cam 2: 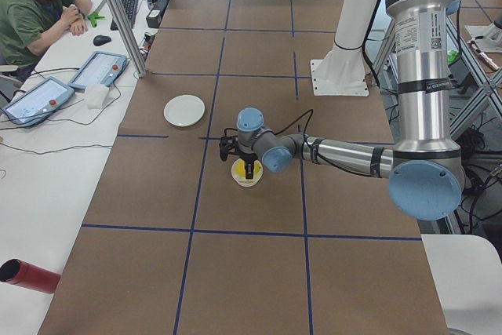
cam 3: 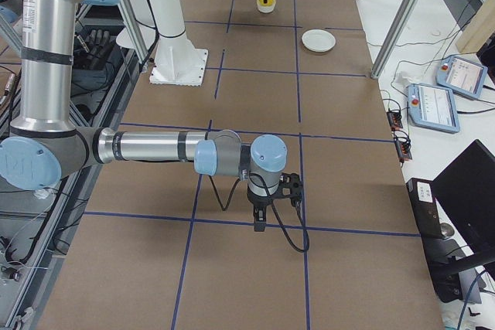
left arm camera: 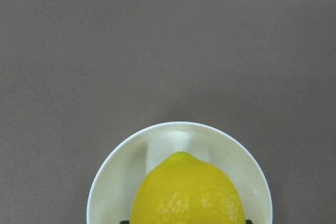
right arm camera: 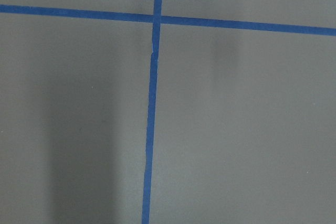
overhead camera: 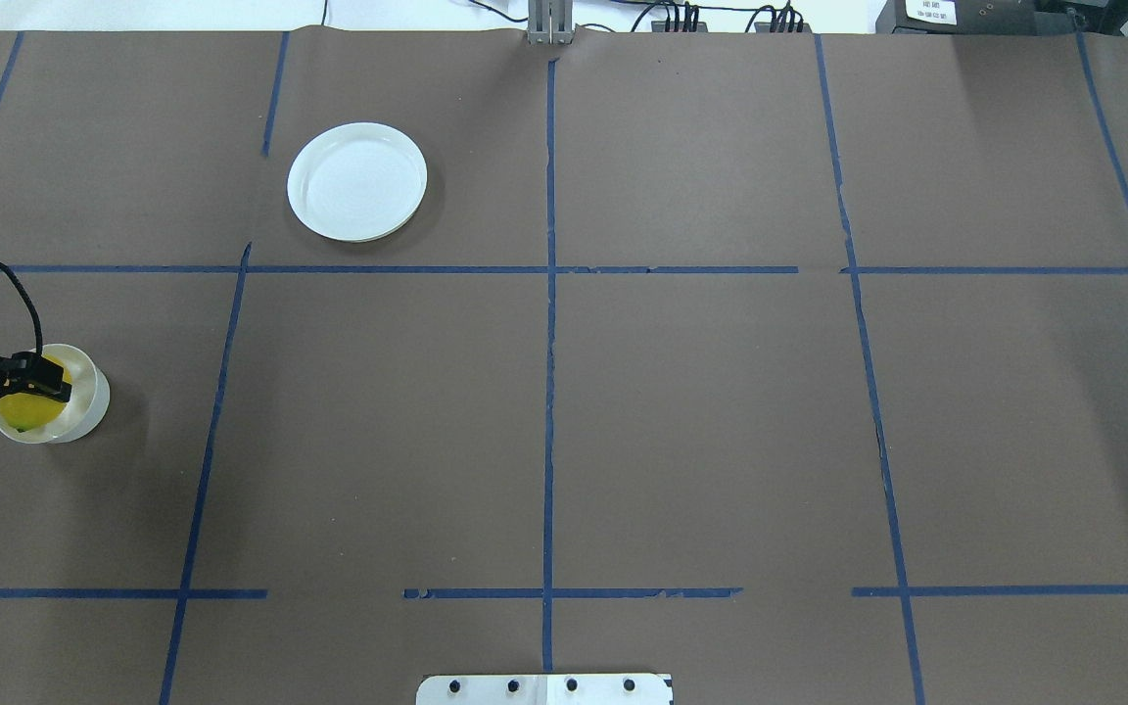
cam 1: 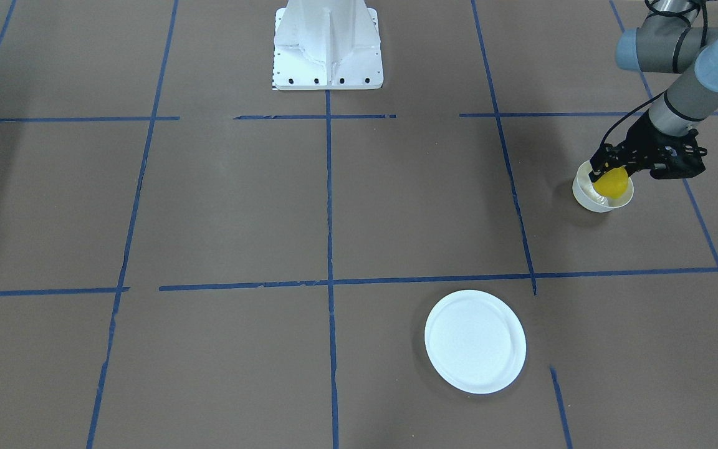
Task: Move lemon from plate to bowl
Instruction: 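Lower the lemon into the white bowl with the left gripper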
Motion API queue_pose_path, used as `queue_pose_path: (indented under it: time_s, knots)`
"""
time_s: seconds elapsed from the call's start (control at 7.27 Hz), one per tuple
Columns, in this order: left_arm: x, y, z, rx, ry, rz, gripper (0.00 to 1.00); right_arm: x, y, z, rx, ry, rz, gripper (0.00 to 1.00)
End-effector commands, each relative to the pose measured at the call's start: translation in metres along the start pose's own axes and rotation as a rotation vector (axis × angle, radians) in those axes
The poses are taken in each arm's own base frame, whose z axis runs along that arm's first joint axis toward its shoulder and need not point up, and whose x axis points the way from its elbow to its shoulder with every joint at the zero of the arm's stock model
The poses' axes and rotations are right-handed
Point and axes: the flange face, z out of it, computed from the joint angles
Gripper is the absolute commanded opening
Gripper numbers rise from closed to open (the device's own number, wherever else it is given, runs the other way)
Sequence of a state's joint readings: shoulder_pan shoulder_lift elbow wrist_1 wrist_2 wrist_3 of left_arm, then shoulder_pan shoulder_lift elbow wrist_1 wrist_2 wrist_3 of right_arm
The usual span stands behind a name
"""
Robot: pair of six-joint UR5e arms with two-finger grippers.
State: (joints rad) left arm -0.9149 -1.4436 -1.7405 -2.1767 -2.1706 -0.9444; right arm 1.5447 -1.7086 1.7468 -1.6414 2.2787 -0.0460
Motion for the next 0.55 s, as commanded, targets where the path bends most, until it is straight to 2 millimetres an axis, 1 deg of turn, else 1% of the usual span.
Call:
queue_pose_path:
  time_s: [0.0,0.14,0.41]
  knots:
    - [0.0003,-0.0022,0.003,-0.002,-0.002,-0.002,0.81,-0.0001,0.0001,-0.0001,0.0,-0.001,0.0,1.0]
    - [0.0011,-0.0027,0.0028,-0.001,-0.001,0.001,0.98,-0.0001,0.0001,-0.0001,0.0,-0.001,0.0,1.0]
    - [0.0051,-0.0031,-0.0009,0.002,0.007,0.01,1.0,-0.0001,0.0001,-0.0001,0.0,-0.001,0.0,1.0]
